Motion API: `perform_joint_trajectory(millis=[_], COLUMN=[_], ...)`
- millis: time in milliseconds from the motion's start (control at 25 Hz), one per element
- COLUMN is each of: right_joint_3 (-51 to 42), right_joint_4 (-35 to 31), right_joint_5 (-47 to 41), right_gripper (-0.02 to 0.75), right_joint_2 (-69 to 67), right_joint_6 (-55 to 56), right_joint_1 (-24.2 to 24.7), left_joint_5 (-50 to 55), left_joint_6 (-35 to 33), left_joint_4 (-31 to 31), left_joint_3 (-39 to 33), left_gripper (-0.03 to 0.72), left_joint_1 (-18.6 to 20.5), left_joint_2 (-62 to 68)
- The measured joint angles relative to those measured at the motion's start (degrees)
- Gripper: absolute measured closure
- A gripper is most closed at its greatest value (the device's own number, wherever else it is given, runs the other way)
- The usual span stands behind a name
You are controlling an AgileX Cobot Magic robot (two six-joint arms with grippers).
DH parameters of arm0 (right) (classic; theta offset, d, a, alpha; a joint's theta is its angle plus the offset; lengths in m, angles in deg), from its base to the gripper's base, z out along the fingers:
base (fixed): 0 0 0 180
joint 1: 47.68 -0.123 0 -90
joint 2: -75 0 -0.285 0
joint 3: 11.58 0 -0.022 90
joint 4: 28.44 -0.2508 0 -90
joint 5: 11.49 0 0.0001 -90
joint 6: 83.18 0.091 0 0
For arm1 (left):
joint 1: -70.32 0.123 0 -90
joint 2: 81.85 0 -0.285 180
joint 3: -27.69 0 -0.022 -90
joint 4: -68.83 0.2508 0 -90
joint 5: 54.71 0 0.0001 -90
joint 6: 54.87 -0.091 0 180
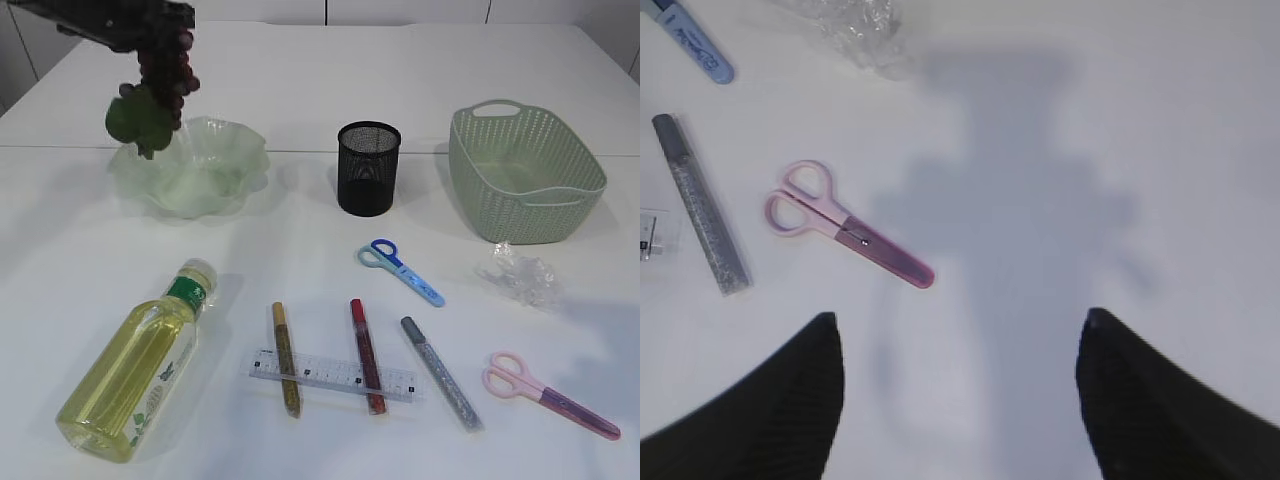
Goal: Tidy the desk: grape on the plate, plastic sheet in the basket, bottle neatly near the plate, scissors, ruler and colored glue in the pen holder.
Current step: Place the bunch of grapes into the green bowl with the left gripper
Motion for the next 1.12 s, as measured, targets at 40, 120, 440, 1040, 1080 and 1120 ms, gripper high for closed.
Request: perform_joint_trajectory(millis=[40,120,440,1040,1080,1120], right_joint_3=[0.00,0.00,0.00,0.00,0.00,0.00], right_joint_4=[0.00,0.00,-0.63,-0.84,-0.84,-0.84], right_joint_5=[-0.09,-0.09,-0.12,0.34,0.35,0.35], right_gripper=[0.174,0.174,0.175,0.175,0.175,0.175], right_joint_2=[0.00,-0.04,-0.59,-0.71,-0.71,-0.71], right_joint_6=[0.00,0.00,0.00,0.00,0.00,0.00], right_joint_1=[0.00,0.00,0.00,0.00,0.00,0.00], left_joint_5=[-0.27,-1.41,-2.82,7.34,9.60,12.49], left_joint_6=[0.00,0.00,0.00,-0.09,-0.09,-0.09], left_joint_4=[0.03,0.41,0.77,-3.00,-3.12,-3.10], left_joint_3=[0.00,-0.09,-0.09,-0.09,-0.09,-0.09], left_gripper=[0.640,0.639,0.500,0.138,0.143,0.152], left_joint_1=[0.00,0.00,0.00,0.00,0.00,0.00], left_joint_2=[1.09,3.59,9.19,6.40,5.25,4.42])
